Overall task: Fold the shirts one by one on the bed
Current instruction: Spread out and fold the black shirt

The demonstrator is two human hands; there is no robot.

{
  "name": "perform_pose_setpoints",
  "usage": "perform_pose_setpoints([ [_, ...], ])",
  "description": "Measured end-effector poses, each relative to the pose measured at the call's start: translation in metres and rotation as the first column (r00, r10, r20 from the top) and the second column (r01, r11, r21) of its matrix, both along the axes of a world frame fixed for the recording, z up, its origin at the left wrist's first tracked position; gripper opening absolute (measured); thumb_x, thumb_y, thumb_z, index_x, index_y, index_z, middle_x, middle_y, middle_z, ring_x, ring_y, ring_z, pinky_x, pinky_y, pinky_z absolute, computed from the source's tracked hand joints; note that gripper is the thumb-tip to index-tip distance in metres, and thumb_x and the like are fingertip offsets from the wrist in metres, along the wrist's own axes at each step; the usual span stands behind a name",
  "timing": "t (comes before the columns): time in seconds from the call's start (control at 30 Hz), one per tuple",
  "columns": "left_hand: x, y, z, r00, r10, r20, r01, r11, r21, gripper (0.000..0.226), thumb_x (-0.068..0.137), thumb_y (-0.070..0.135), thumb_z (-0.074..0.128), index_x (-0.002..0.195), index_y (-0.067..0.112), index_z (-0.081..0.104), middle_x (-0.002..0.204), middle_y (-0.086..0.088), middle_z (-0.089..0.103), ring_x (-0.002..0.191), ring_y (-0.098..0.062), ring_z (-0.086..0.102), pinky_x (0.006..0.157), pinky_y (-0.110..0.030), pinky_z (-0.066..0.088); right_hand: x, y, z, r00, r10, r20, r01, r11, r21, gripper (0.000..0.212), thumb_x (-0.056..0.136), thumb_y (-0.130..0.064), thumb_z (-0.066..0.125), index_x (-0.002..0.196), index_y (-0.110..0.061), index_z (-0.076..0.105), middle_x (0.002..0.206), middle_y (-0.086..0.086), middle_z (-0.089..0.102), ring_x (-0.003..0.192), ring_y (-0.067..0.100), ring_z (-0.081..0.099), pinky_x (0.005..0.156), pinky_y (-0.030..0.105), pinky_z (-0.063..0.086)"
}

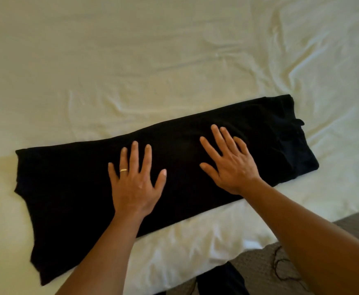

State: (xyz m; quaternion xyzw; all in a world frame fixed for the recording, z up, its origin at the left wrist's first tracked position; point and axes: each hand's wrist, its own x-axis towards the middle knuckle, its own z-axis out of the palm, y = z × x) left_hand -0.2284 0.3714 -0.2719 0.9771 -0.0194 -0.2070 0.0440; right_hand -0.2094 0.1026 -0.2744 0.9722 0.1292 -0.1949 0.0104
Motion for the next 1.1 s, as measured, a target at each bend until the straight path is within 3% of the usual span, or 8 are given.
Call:
perform_pose_setpoints([
  [0.23, 0.007, -0.018, 0.008, 0.993, 0.075, -0.089, -0.063, 0.990, 0.128, 0.081, 0.094, 0.066, 0.026, 0.163, 0.029, 0.007, 0.171, -0.002, -0.003, 0.157, -0.030, -0.001, 0.123, -0.062, 0.009, 0.023, -0.090, 0.015, 0.996, -0.071, -0.057, 0.070, 0.997, -0.018, 0.072, 0.102, -0.067, 0.008, 0.161, -0.027, -0.002, 0.169, 0.005, -0.008, 0.154, 0.021, -0.010, 0.121, 0.038, -0.002],
  [0.37, 0.013, -0.052, 0.023, 0.981, 0.182, -0.063, -0.172, 0.975, 0.137, 0.076, 0.095, 0.050, 0.041, 0.162, 0.018, 0.021, 0.170, -0.010, 0.008, 0.156, -0.031, 0.006, 0.123, -0.060, 0.010, 0.024, -0.095, 0.024, 0.975, -0.220, -0.011, 0.220, 0.970, 0.106, 0.061, 0.106, -0.057, 0.015, 0.158, -0.027, 0.024, 0.169, 0.002, 0.003, 0.155, 0.023, -0.002, 0.121, 0.045, 0.004],
  [0.47, 0.014, -0.090, 0.024, 0.999, -0.003, 0.037, 0.003, 1.000, 0.000, 0.071, 0.094, 0.049, 0.038, 0.157, 0.016, 0.033, 0.166, -0.014, 0.025, 0.153, -0.034, 0.023, 0.120, -0.060, 0.021, 0.028, -0.119, 0.033, 0.793, -0.610, 0.007, 0.585, 0.764, 0.272, 0.054, 0.104, -0.054, 0.032, 0.150, -0.026, 0.036, 0.163, 0.003, 0.022, 0.147, 0.028, 0.017, 0.116, 0.052, 0.020],
  [0.57, 0.018, -0.136, 0.019, 0.991, -0.127, -0.032, 0.124, 0.989, -0.075, 0.075, 0.097, 0.062, 0.024, 0.162, 0.026, 0.014, 0.170, -0.011, 0.009, 0.156, -0.032, 0.012, 0.122, -0.060, 0.015, 0.039, -0.142, 0.037, 0.591, -0.796, -0.130, 0.797, 0.553, 0.241, 0.075, 0.093, -0.066, 0.046, 0.151, -0.020, 0.033, 0.151, 0.008, 0.034, 0.137, 0.032, 0.031, 0.109, 0.051, 0.033],
  [0.7, 0.023, -0.169, 0.007, 0.980, -0.086, -0.181, 0.085, 0.996, -0.014, 0.081, 0.091, 0.077, 0.000, 0.155, 0.035, -0.027, 0.163, -0.009, -0.034, 0.153, -0.031, -0.025, 0.118, -0.063, -0.010, 0.052, -0.152, 0.038, 0.567, -0.790, -0.233, 0.823, 0.529, 0.208, 0.096, 0.083, -0.073, 0.059, 0.151, -0.013, 0.029, 0.143, 0.013, 0.040, 0.132, 0.034, 0.040, 0.108, 0.046, 0.038],
  [0.93, 0.037, -0.170, 0.006, 0.928, -0.076, -0.364, 0.068, 0.997, -0.034, 0.083, 0.092, 0.079, 0.008, 0.148, 0.039, -0.039, 0.153, -0.003, -0.051, 0.145, -0.028, -0.041, 0.116, -0.062, -0.018, 0.068, -0.171, 0.048, 0.282, -0.659, -0.697, 0.945, 0.067, 0.320, 0.060, 0.074, -0.046, 0.086, 0.118, -0.013, 0.061, 0.100, 0.003, 0.072, 0.086, 0.021, 0.072, 0.066, 0.031, 0.058],
  [1.03, 0.046, -0.166, 0.018, 0.882, -0.104, -0.461, 0.075, 0.994, -0.080, 0.093, 0.090, 0.084, 0.022, 0.145, 0.042, -0.040, 0.151, -0.001, -0.053, 0.143, -0.026, -0.043, 0.115, -0.061, -0.020, 0.064, -0.171, 0.059, 0.317, -0.584, -0.748, 0.933, 0.051, 0.355, 0.049, 0.082, -0.038, 0.082, 0.122, -0.016, 0.062, 0.104, 0.003, 0.073, 0.089, 0.021, 0.073, 0.071, 0.033, 0.060],
  [1.1, 0.052, -0.160, 0.031, 0.877, -0.098, -0.470, 0.031, 0.988, -0.149, 0.096, 0.090, 0.081, 0.034, 0.154, 0.042, -0.025, 0.159, 0.000, -0.043, 0.149, -0.024, -0.034, 0.118, -0.058, -0.015, 0.060, -0.164, 0.068, 0.397, -0.610, -0.685, 0.906, 0.140, 0.400, 0.049, 0.086, -0.034, 0.078, 0.128, -0.018, 0.058, 0.107, 0.000, 0.069, 0.094, 0.019, 0.069, 0.075, 0.034, 0.058],
])
